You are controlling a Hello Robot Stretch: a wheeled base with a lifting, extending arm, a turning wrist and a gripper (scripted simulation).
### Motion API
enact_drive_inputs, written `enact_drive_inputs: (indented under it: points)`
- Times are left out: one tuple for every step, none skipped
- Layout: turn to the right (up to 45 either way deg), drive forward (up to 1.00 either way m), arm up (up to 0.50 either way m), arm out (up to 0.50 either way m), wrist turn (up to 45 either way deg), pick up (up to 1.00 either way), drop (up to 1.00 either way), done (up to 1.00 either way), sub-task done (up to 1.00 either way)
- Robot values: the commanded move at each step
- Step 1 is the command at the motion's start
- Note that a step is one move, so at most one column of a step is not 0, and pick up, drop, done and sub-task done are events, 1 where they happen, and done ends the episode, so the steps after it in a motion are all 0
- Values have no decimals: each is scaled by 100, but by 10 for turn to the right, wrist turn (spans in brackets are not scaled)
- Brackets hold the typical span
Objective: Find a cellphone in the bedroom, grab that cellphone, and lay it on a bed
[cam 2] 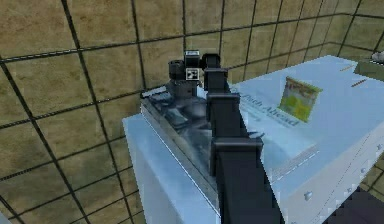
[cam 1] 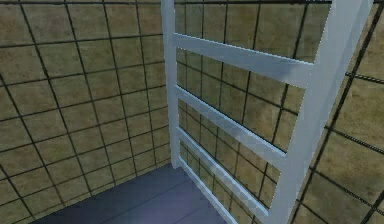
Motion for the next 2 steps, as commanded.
enact_drive_inputs:
  points:
    - [0,0,2,0,0,0,0,0,0]
    - [0,0,0,0,-450,0,0,0,0]
